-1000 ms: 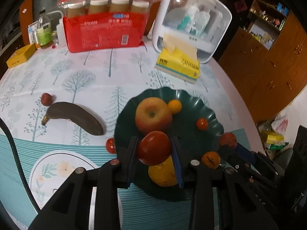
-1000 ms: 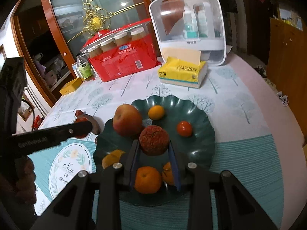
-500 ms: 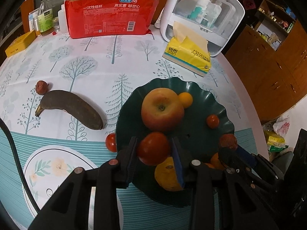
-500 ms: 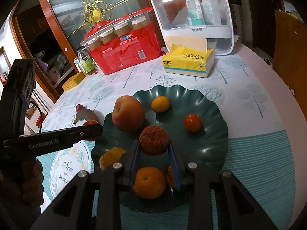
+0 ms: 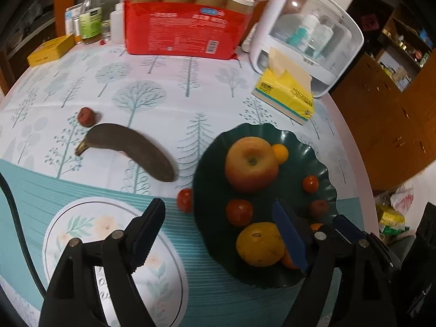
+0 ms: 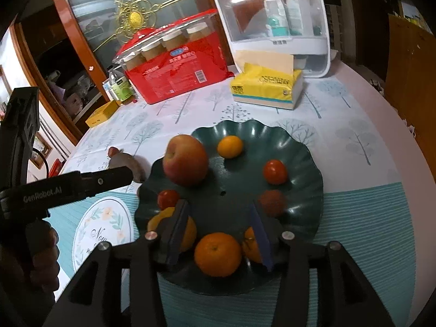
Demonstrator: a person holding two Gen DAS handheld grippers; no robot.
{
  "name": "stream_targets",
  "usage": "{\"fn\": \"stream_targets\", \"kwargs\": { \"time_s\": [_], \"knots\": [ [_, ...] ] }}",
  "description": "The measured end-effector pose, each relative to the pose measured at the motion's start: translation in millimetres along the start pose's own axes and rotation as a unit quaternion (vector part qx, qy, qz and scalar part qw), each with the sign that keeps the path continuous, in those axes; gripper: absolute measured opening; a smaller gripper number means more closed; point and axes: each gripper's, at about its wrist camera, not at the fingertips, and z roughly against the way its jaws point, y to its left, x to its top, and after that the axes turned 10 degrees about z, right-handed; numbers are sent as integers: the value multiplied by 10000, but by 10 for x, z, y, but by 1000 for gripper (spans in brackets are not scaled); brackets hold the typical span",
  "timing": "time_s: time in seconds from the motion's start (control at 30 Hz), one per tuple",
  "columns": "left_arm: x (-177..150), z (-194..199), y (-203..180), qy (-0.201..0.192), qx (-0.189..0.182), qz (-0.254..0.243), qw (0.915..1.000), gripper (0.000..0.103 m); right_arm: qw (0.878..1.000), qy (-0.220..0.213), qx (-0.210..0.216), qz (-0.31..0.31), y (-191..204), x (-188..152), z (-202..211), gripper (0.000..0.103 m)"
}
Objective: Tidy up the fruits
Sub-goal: 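Carry the tomato and wrinkled fruit onto the green plate and open both grippers, then grasp the small brown jujube with the left gripper while the right gripper grasps the dark banana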
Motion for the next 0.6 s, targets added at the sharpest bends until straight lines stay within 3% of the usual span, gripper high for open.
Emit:
{"fn": "stream_targets", "kwargs": {
  "time_s": [0.3,0.6],
  "knots": [
    [58,399,432,-220,467,244,9984,84,9998,-61,38,167,235,47,132,60],
    [177,544,1049,105,791,390,9961,84,9993,-60,41,363,618,115,117,63]
  ]
}}
